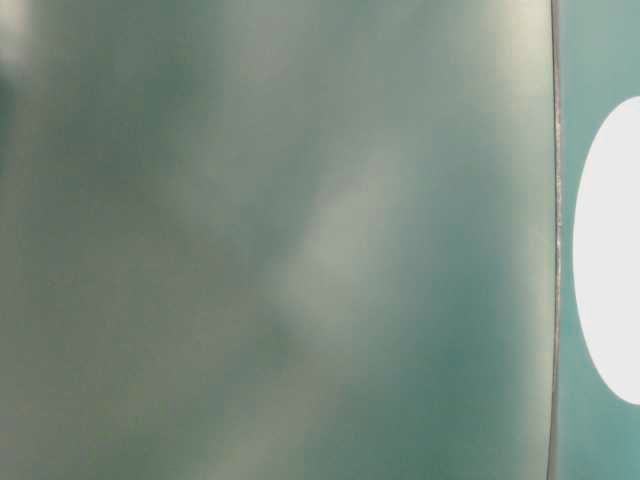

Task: Scoop the yellow hexagonal prism block from the bowl with a spoon using the right arm.
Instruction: 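Move the right gripper toward the pink spoon handle in the spoon rest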

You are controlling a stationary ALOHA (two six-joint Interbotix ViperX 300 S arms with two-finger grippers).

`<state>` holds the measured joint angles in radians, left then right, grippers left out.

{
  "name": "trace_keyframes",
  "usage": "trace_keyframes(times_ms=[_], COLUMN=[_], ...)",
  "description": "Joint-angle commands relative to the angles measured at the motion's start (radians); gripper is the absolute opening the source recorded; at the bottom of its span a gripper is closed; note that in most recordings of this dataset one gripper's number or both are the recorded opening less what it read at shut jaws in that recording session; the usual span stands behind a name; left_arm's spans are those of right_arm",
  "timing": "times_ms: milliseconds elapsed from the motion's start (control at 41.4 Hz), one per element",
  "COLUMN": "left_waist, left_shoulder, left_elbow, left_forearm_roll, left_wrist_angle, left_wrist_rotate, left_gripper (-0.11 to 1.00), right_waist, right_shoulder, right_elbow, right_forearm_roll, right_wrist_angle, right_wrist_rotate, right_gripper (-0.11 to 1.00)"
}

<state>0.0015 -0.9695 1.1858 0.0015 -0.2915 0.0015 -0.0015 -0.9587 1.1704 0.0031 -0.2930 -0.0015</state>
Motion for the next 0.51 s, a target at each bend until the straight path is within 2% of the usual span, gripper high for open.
trace_keyframes(times_ms=[0,48,73,484], left_waist=[-0.002,-0.002,0.0,-0.002], left_shoulder=[0.002,-0.012,-0.017,-0.026], left_elbow=[-0.035,-0.044,-0.046,-0.046], left_forearm_roll=[0.009,0.009,0.009,0.008], left_wrist_angle=[0.049,0.098,0.104,0.115], left_wrist_rotate=[0.0,-0.012,-0.015,-0.018], left_gripper=[-0.01,0.03,0.01,0.01], right_waist=[-0.009,-0.009,-0.009,-0.009], right_shoulder=[0.006,0.012,0.014,0.015], right_elbow=[-0.015,-0.026,-0.028,-0.037], right_forearm_roll=[0.0,0.002,0.002,0.012], right_wrist_angle=[0.005,0.046,0.054,0.06], right_wrist_rotate=[0.005,0.006,0.006,0.008], right_gripper=[0.0,0.0,0.0,0.01])
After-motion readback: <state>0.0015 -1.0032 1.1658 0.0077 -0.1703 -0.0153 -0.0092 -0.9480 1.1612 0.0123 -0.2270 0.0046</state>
